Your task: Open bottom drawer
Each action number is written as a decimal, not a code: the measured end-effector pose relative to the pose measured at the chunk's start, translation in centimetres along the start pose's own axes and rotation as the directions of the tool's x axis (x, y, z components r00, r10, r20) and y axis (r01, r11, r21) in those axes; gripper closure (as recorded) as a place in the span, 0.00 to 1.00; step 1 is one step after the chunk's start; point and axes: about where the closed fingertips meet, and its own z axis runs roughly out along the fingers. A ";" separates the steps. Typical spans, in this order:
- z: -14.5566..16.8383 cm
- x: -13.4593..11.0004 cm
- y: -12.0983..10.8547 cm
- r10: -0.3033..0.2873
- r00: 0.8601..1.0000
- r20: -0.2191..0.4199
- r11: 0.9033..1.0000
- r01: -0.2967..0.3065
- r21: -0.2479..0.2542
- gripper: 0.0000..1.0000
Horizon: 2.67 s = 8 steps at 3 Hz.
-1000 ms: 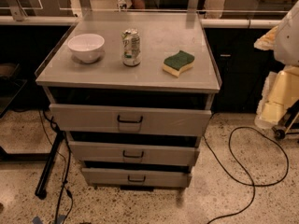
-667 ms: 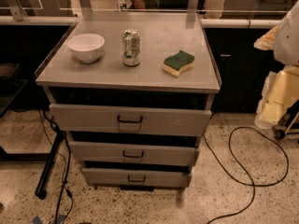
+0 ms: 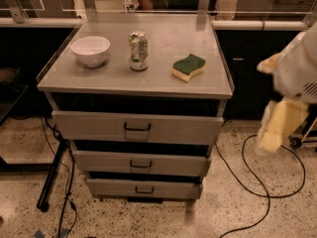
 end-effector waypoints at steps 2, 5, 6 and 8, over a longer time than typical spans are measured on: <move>8.4 -0.2 3.6 -0.037 0.999 -0.019 0.997 0.035 -0.073 0.00; 23.5 3.0 10.6 -0.058 0.998 -0.023 0.980 0.053 -0.191 0.00; 23.9 3.0 10.7 -0.057 0.998 -0.020 0.980 0.052 -0.194 0.00; 31.0 2.6 14.4 -0.025 0.999 -0.033 0.966 0.016 -0.257 0.00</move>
Offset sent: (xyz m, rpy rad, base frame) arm 0.0000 0.0229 -0.0678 -0.0065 0.0435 0.0389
